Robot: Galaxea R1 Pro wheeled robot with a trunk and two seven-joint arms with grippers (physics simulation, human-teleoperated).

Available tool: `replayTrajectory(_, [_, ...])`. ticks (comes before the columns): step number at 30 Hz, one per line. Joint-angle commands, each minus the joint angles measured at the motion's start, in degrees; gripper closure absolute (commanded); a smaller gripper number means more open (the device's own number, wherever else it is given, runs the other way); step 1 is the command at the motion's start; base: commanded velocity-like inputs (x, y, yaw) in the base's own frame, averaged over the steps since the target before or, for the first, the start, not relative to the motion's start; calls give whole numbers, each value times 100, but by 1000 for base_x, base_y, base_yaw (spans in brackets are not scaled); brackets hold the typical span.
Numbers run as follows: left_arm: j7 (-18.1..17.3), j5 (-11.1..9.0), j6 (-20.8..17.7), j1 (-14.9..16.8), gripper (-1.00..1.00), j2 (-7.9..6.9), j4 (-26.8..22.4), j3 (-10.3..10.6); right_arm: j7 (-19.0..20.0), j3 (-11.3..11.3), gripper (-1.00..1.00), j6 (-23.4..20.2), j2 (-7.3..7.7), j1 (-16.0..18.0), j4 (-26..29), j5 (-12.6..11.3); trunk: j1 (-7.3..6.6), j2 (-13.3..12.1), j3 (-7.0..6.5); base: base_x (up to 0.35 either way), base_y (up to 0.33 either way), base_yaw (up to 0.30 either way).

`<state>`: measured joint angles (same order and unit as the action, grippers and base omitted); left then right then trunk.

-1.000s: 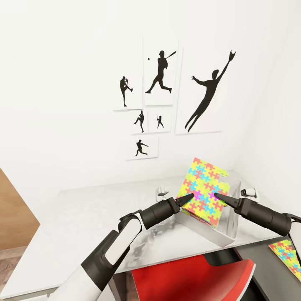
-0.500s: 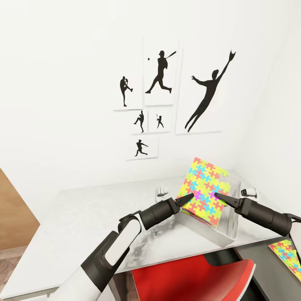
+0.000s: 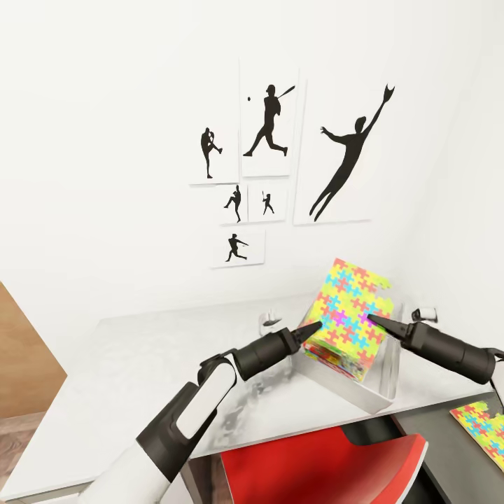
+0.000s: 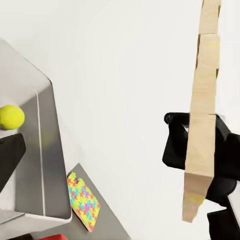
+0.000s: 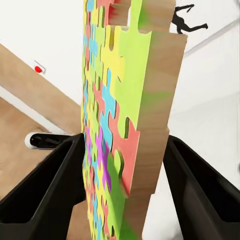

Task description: Put all the toys in the child's room - the three board games (two on the bed and one on the table), the two jigsaw puzzles on the table, and the tennis ball on the table - inside the toy box on the table in the child's room.

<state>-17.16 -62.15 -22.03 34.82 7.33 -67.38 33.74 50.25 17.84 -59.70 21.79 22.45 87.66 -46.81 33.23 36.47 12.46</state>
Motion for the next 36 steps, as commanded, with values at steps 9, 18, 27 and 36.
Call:
replayTrajectory(9, [825,-65,-623,271,-100,6,-98,-5,-327,148,100,-30,697,912,-1860,3,2,8,9,0,0,0])
replayTrajectory(18, [1802,-73,-972,306,-100,-18,-448,-55,-529,42,100,-30,1237,2123,-4185,110,2,8,9,0,0,0])
replayTrajectory(27, [2759,-76,-1119,298,-100,-44,-739,-69,-567,-44,100,-30,1461,2480,-4874,616,2,8,9,0,0,0])
replayTrajectory(36, [3386,-951,-1242,318,-100,-86,-1058,-544,-570,-81,100,-30,1456,2607,-4996,888,2,8,34,0,0,0])
